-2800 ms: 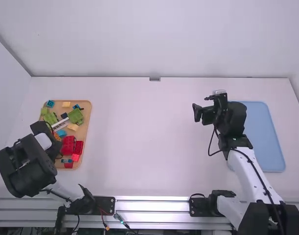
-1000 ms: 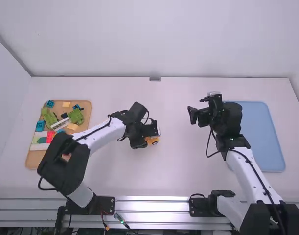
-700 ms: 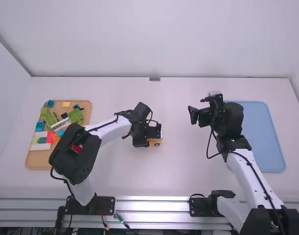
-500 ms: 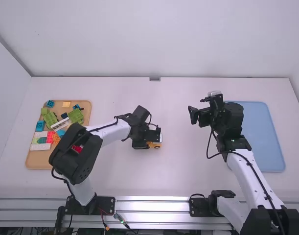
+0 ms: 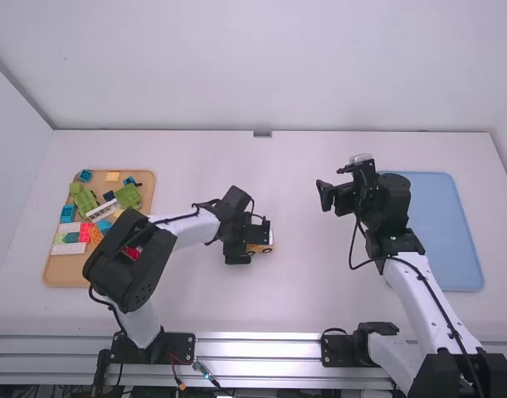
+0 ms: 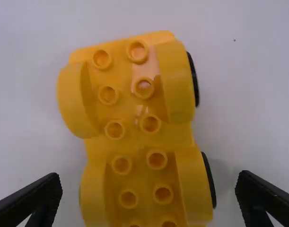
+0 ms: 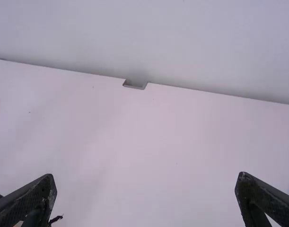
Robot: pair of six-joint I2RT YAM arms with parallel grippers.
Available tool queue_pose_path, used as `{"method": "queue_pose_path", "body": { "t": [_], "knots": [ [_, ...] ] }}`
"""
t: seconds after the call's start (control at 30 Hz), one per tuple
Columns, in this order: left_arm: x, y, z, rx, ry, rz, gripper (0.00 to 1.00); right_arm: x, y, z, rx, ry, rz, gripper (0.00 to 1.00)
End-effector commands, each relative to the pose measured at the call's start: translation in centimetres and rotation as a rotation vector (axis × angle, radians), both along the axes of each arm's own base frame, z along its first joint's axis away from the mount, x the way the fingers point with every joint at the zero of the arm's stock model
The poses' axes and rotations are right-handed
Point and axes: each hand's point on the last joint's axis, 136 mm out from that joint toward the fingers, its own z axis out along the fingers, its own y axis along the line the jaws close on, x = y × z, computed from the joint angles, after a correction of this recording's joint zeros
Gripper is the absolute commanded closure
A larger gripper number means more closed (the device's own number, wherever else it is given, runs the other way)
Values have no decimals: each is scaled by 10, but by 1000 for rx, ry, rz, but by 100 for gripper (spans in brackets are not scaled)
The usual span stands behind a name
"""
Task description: Assemble lego blocks to make yellow taxi
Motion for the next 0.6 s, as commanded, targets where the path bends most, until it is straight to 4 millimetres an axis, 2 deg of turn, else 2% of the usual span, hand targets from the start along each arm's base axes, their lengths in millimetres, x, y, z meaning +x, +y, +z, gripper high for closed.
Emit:
{"method": "queue_pose_path", "body": {
  "t": [0.0,0.17,0.23,0.27,0.3,0.33,0.4,0.47,0.5,0.53,0.57],
  "knots": [
    [7,-4,8,-4,-1,18,1,4,2,22,4,-50,9,1],
    [16,-1,43,29,-8,51,1,4,2,22,4,-51,9,1],
    [29,6,72,27,-24,133,1,4,2,22,4,-51,8,1],
    [30,7,74,26,-25,140,1,4,2,22,4,-50,9,1],
    [38,12,86,25,-36,204,1,4,2,22,3,-51,8,1],
    [54,22,103,20,-57,337,1,4,2,22,3,-51,8,1],
    [70,35,118,8,-80,491,1,4,2,23,4,-51,8,1],
    [96,65,140,-19,-127,767,1,4,2,22,3,-51,8,1],
    [113,93,153,-37,-159,959,1,4,2,23,3,-51,8,1],
    [116,100,155,-40,-167,1001,1,4,2,22,4,-50,9,1],
    [125,121,163,-55,-183,1115,1,4,2,23,4,-51,9,1]
  ]
}}
